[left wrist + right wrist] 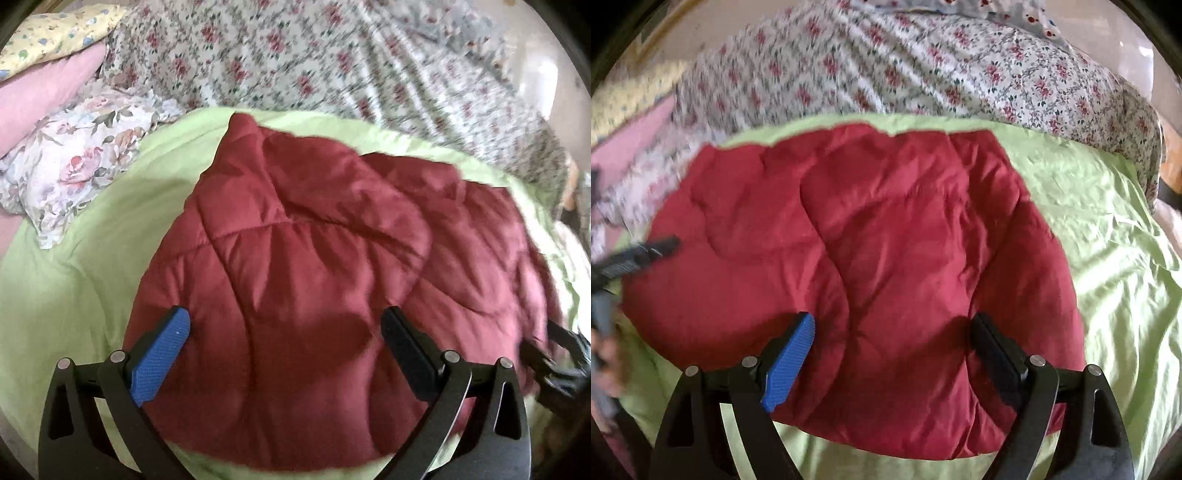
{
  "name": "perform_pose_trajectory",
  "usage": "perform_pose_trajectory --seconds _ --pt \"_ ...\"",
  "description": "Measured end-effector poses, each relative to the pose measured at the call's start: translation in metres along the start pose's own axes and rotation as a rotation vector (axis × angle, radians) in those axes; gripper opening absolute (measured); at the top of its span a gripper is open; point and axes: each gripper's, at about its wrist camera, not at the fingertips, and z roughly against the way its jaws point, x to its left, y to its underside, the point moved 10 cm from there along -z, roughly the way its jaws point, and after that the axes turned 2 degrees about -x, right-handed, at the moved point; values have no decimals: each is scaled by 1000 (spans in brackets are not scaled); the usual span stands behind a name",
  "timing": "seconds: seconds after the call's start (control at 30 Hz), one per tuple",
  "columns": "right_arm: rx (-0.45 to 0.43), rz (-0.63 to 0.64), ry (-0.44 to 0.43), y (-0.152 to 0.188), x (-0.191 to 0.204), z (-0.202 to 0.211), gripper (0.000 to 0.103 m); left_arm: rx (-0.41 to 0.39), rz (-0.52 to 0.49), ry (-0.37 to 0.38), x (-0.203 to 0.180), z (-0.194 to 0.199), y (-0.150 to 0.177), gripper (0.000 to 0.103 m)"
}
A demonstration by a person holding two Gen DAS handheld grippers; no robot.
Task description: Fold large clothes
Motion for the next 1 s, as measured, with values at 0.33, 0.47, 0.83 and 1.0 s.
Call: perform_pose_trajectory --seconds 0.33,0.47,0.83,1.0 --pt "-4 -20 -20 1 -4 13 88 37 -61 19 -13 25 34 103" --pt "5 -16 -32 13 -3 24 88 59 -74 30 -18 28 46 103" --pt "27 -12 -65 52 3 56 88 114 -81 47 -22 38 77 103" --pt "34 -3 -85 62 10 66 88 126 -93 42 -21 46 88 103"
